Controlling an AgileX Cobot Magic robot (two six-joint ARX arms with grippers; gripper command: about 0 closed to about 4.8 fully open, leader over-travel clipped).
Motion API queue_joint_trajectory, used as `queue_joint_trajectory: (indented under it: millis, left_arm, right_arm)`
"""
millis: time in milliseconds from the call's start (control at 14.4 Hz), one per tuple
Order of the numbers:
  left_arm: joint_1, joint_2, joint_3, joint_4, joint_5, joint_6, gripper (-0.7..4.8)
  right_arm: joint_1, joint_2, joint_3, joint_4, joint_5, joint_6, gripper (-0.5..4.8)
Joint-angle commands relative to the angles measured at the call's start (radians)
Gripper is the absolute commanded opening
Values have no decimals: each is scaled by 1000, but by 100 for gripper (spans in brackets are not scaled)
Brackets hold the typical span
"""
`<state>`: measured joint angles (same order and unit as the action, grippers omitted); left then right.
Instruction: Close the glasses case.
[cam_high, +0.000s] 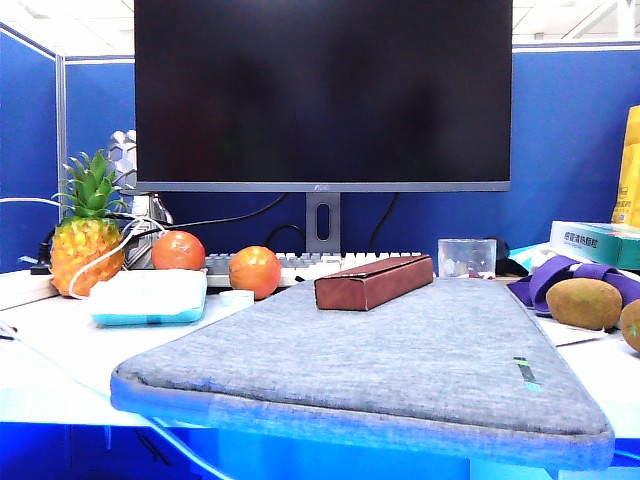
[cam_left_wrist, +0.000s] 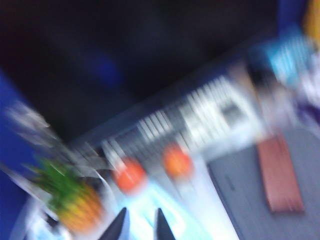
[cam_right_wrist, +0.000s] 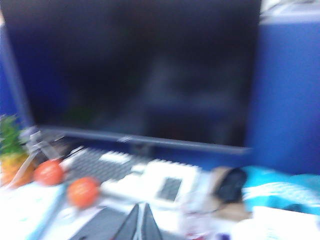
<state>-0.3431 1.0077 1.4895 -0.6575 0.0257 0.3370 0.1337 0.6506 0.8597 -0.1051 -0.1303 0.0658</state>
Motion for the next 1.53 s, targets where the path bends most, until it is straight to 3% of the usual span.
queue_joint_trajectory:
  millis: [70, 278, 348, 557, 766, 975, 1532]
  left_arm:
    - [1, -285, -332, 198, -120, -49, 79]
    - [0, -615, -756, 388, -117, -69, 79]
    - [0, -731, -888, 439, -120, -119, 79]
    - [0, -1011, -1123, 444, -148, -241, 79]
    - [0, -988, -1210, 419, -190, -312, 79]
    - [1, -992, -1272, 400, -211, -291, 79]
    - [1, -992, -1426, 388, -227, -272, 80]
  right_arm:
    - [1, -195, -188, 134, 63, -17, -6]
    - [8, -421, -435, 266, 57, 60, -6]
    - [18, -466, -513, 264, 39, 97, -6]
    - [76, -553, -704, 262, 57, 118, -6]
    - [138, -613, -846, 265, 206, 118, -6]
    - [144, -620, -858, 157, 253, 110, -6]
    - [144, -620, -858, 99, 262, 118, -6]
